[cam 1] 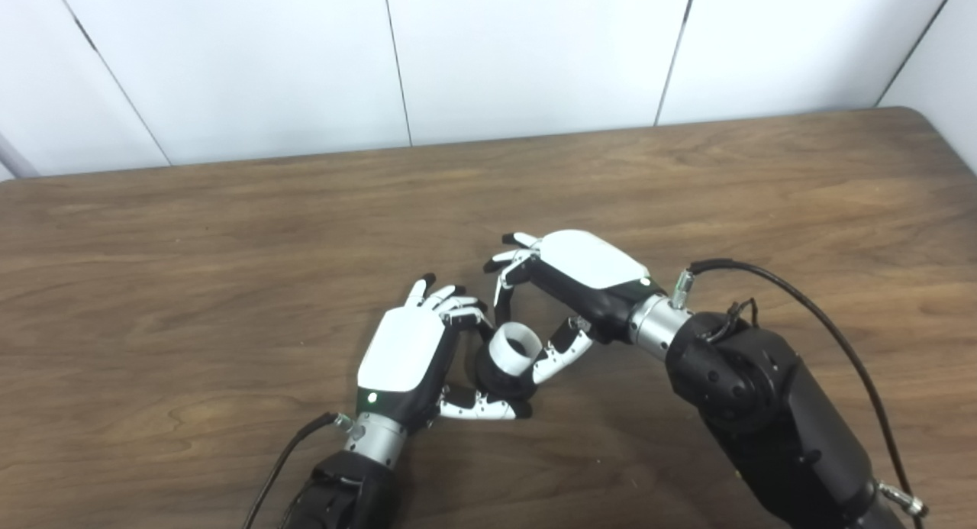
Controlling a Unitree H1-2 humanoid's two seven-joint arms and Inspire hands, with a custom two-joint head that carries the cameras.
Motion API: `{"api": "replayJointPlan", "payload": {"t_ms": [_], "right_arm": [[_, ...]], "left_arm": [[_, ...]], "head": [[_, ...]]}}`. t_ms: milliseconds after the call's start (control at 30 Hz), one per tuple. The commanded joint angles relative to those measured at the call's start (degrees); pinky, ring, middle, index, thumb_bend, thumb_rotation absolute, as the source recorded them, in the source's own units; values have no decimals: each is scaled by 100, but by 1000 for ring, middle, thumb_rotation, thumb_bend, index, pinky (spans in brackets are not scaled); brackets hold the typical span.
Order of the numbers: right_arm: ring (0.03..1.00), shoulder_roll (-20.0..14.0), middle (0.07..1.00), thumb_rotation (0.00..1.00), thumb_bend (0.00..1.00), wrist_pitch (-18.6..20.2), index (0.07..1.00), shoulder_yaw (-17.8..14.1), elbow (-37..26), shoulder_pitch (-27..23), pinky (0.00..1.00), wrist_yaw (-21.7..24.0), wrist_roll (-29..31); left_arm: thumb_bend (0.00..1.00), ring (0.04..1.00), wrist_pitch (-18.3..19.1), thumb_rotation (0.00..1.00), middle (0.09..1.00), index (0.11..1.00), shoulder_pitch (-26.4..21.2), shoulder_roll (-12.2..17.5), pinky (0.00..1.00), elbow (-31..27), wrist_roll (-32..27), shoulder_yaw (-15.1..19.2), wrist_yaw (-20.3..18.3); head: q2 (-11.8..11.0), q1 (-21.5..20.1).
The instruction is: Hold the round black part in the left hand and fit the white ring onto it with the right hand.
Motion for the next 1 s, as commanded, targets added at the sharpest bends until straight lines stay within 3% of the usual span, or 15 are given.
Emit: {"api": "replayJointPlan", "payload": {"t_ms": [0,967], "right_arm": [[981,45,862,135,518,-103,487,-25,-141,-133,944,-56,17],[979,83,859,135,518,-90,487,-101,5,-93,942,-57,-52]], "left_arm": [[521,873,92,56,763,485,32,9,1000,171,132,-76,-145],[521,872,71,57,763,485,-14,33,1000,199,155,-84,-139]], "head": [[2,-4],[-19,-20]]}}
